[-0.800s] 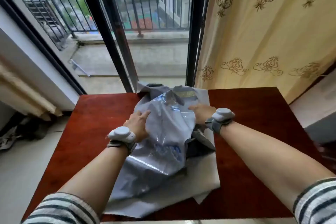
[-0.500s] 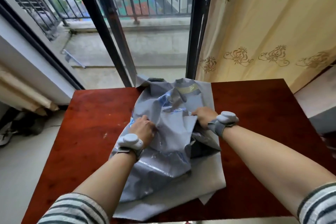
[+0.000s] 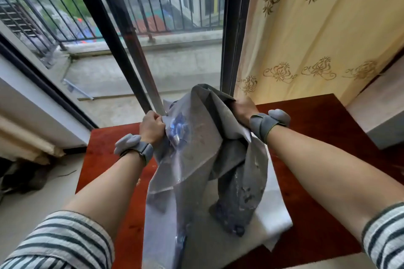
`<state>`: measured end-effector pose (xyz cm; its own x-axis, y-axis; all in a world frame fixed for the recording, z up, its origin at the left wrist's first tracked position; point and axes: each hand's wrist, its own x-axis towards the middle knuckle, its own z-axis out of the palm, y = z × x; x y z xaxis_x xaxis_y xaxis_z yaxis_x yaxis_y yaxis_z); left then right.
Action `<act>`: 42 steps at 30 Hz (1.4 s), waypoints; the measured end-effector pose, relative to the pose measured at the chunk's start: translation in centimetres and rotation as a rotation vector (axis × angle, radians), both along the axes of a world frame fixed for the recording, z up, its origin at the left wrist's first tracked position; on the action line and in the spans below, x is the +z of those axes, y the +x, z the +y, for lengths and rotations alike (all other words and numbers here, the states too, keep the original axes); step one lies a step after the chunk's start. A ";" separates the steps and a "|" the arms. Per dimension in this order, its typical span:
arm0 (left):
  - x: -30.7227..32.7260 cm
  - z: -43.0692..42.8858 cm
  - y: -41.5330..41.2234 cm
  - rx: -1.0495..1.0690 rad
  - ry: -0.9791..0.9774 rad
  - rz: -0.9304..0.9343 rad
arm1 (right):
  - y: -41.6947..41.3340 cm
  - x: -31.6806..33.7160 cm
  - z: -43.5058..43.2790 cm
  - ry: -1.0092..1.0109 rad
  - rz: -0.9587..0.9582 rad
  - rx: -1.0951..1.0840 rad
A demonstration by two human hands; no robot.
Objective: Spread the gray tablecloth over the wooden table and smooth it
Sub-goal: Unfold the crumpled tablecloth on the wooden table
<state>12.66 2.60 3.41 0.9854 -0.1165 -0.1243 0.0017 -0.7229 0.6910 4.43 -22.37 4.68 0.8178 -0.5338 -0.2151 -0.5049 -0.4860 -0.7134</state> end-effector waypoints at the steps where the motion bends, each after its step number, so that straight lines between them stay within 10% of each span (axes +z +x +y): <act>1: 0.5 0.4 0.6 -0.015 0.004 0.021 | 0.7 0.4 0.4 0.049 -0.023 -0.039; 12: -5.1 4.0 -1.1 -0.354 0.218 0.440 | -3.5 -4.2 1.8 -0.343 0.436 0.095; 17: -9.0 5.6 -2.6 -0.354 0.355 0.403 | -7.7 -6.5 -1.1 -0.125 0.645 -0.200; 24: -12.1 6.5 -8.0 -0.155 0.095 0.973 | -4.8 -3.7 0.3 -0.253 0.260 -0.200; 32: -12.7 6.7 -8.2 -0.157 -0.055 0.885 | -2.7 -5.5 8.0 -0.124 0.584 0.478; 37: -15.2 8.0 -7.0 0.022 -0.001 0.570 | -7.4 -10.7 7.9 -0.205 0.753 0.515; 42: -17.5 7.8 -8.6 0.060 0.059 0.712 | -9.2 -13.5 6.8 -0.259 0.722 0.484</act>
<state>4.04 10.43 -14.09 0.6669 -0.0376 -0.7442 0.4787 -0.7437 0.4666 -4.74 -15.52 -8.79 0.6781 -0.2697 -0.6837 -0.4859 -0.8624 -0.1418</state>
